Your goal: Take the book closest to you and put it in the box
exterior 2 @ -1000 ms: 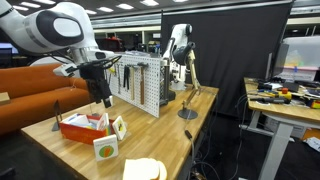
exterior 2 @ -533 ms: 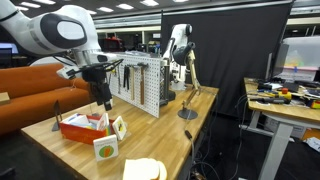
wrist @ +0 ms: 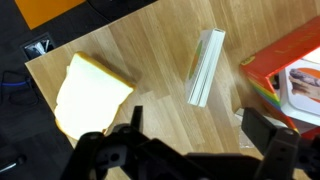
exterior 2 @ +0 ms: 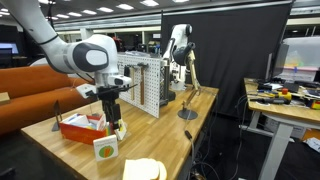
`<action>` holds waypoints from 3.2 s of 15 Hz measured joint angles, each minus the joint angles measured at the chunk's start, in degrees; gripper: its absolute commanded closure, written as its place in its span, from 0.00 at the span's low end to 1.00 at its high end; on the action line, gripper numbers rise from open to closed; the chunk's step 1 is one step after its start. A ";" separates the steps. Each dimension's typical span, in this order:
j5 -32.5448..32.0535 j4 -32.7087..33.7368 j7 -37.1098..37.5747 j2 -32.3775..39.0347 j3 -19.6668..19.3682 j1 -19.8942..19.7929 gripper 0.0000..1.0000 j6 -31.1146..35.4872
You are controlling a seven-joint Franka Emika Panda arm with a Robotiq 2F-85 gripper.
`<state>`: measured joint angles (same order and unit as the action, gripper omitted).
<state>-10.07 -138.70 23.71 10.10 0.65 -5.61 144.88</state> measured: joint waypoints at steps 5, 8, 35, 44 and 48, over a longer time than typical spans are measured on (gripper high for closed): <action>5.33 4.45 -3.45 8.55 -1.39 1.37 0.00 -0.04; 7.80 6.19 -4.95 11.91 -1.56 1.70 0.00 -0.58; 11.91 10.39 -10.06 13.03 -2.56 1.76 0.96 -6.45; -2.30 9.69 -16.49 -5.23 -1.80 6.04 0.96 -8.25; -8.56 9.67 -18.13 -8.50 0.93 9.12 0.96 -7.46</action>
<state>-18.62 -129.03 5.58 1.60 1.58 3.52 137.41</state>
